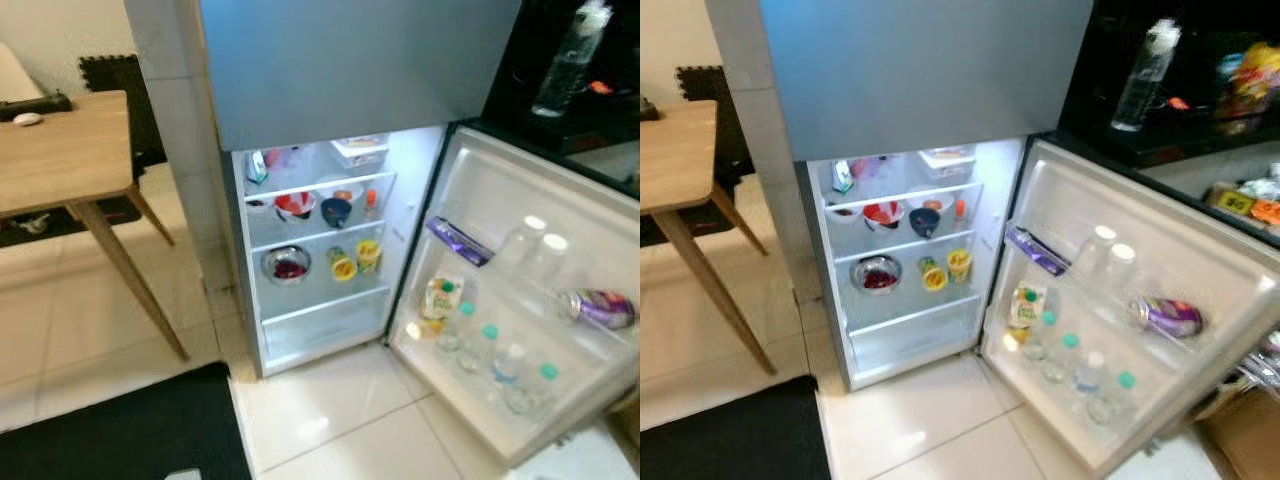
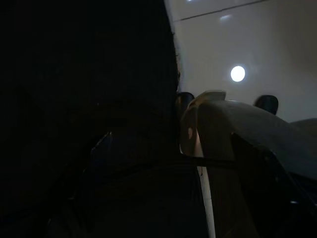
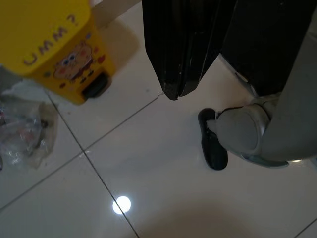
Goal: Restocking fridge
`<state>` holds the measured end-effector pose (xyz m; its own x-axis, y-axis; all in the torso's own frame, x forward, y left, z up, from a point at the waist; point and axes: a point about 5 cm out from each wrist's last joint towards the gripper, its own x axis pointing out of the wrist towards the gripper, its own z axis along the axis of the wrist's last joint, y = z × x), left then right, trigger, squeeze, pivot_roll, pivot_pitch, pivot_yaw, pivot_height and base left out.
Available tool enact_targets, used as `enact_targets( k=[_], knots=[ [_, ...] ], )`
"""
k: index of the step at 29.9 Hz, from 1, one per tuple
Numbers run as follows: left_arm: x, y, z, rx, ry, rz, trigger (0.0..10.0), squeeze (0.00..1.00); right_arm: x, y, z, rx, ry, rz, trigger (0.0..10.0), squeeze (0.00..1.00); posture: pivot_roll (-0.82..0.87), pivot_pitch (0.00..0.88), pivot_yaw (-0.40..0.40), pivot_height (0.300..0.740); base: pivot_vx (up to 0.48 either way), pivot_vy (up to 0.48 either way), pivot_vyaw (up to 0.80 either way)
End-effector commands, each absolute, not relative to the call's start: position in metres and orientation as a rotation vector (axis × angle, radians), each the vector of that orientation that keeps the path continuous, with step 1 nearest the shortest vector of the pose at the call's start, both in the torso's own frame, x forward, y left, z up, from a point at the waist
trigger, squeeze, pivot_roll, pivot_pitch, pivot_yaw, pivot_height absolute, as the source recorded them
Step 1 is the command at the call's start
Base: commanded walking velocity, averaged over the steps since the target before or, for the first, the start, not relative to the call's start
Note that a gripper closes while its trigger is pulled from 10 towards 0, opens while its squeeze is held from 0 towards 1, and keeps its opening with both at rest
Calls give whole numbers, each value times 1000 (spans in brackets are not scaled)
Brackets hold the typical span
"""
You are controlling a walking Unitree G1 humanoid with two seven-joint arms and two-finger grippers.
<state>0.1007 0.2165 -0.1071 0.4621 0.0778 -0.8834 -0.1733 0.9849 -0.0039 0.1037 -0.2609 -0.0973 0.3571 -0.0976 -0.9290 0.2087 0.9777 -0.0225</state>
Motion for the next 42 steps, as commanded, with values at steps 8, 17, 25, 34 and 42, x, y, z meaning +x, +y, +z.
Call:
enact_targets(
  k=[8,17,25,34,42],
  knots=[
    [101,212,-108,-82,1084,114,10000,0,107,-263,-96,108,1176,-207,10000,0,-77,0,-31,740,0,-335,0],
    [101,209,-108,-86,1088,97,10000,0,105,-264,-96,104,1181,-226,10000,0,-78,0,-28,740,0,-469,0],
    [101,208,-108,-86,1088,90,10000,0,103,-264,-96,108,1187,-226,10000,0,-79,0,-28,740,0,-475,-387],
    [101,207,-108,-88,1088,88,10000,0,107,-265,-95,120,1168,-235,10000,0,-79,0,-28,740,0,-480,-692],
    [100,207,-109,-86,1098,99,10000,0,109,-266,-94,115,1159,-228,10000,0,-79,0,-28,740,0,-180,0]
  ],
)
